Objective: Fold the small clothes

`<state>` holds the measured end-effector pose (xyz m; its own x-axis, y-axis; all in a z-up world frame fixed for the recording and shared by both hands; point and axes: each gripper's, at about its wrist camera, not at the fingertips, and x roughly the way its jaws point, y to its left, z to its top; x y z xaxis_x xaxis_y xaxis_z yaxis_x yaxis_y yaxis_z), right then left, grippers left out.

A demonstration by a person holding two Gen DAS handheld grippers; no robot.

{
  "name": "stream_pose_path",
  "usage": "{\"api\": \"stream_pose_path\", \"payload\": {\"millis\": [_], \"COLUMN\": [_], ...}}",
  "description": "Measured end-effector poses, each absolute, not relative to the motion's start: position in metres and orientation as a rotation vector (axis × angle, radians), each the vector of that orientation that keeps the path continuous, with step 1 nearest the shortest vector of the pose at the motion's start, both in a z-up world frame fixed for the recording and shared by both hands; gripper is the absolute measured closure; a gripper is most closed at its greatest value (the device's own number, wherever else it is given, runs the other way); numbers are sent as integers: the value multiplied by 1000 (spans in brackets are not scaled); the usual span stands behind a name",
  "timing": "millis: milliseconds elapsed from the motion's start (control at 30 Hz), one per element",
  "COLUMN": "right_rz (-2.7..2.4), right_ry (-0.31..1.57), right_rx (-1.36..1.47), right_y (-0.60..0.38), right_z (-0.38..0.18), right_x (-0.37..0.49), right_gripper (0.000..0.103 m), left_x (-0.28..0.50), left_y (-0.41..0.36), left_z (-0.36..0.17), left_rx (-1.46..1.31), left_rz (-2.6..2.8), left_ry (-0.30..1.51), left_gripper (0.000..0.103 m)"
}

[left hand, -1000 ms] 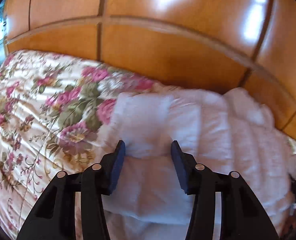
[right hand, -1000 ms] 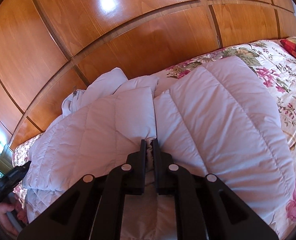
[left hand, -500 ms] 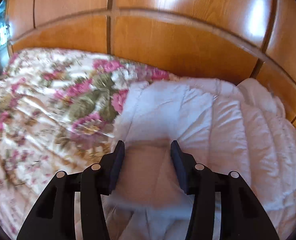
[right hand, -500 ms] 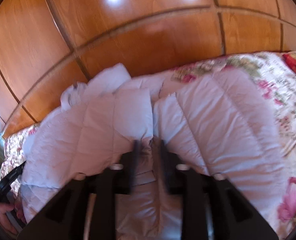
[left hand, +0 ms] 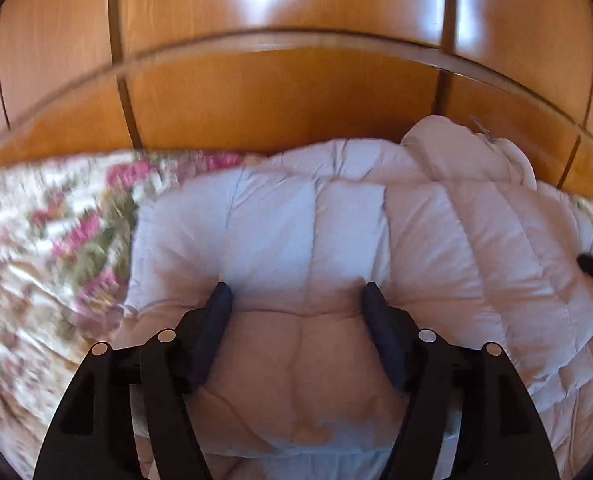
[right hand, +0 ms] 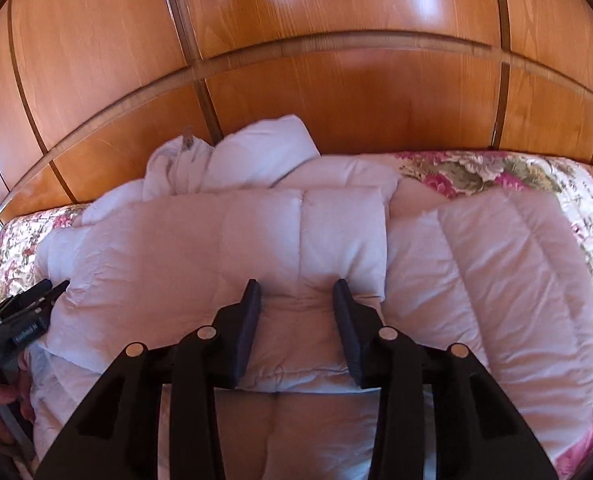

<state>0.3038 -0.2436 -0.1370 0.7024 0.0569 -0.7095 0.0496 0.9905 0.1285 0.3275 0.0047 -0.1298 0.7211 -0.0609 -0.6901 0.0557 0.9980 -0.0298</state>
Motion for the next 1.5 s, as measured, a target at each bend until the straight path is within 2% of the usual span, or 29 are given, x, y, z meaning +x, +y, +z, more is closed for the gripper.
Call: {"api": "stream_pose_path", "payload": {"millis": [233, 267, 333, 433, 567, 633, 667, 733, 767, 867, 967, 1033, 1200, 1367, 1500], "right_rz": [19, 13, 45, 71, 52, 20, -13, -133, -218, -385, -365, -279, -104, 83, 140], "right_ry": [792, 786, 754, 753, 758, 633, 544, 270, 160, 14, 148, 331, 638, 827, 899], "right_rx": [182, 196, 278, 338, 332, 388, 415, 483, 512, 603, 655, 644, 570, 611, 656], "right_y": [-251, -253, -260, -273, -288, -304, -314, -341, -353, -386, -416, -423, -404, -383, -386], "right_z": [-130, -124, -108, -92, -81, -67, -58, -36, -26, -6, 2, -7, -56, -100, -122], "right_x": [300, 294, 274, 240, 204, 177, 162, 122, 104, 71, 72, 78, 61, 25, 4], "right_gripper": [64, 63, 49, 47, 40, 36, 32, 15, 12, 12, 11, 11, 11, 11, 11], "left_x": [332, 331, 319, 284, 236, 221, 213, 188, 178, 151, 135, 145, 143, 119, 94], "left_y": [1, 3, 10, 28, 76, 97, 109, 137, 149, 188, 221, 226, 209, 196, 194], "left_z": [-134, -132, -122, -102, -84, -81, -80, -76, -76, -75, -68, -60, -74, -106, -128], "left_rx": [0, -10, -43, -126, -345, -454, -512, -670, -737, -944, -1062, -974, -726, -653, -641], "left_rz": [-60, -67, -94, -134, -45, -39, -29, 50, 104, 267, 316, 211, -28, -179, -281], "left_ry": [772, 774, 784, 753, 648, 611, 576, 451, 397, 254, 206, 329, 617, 804, 913], "left_gripper": [34, 34, 32, 24, 23, 23, 23, 20, 19, 19, 18, 18, 17, 17, 17]}}
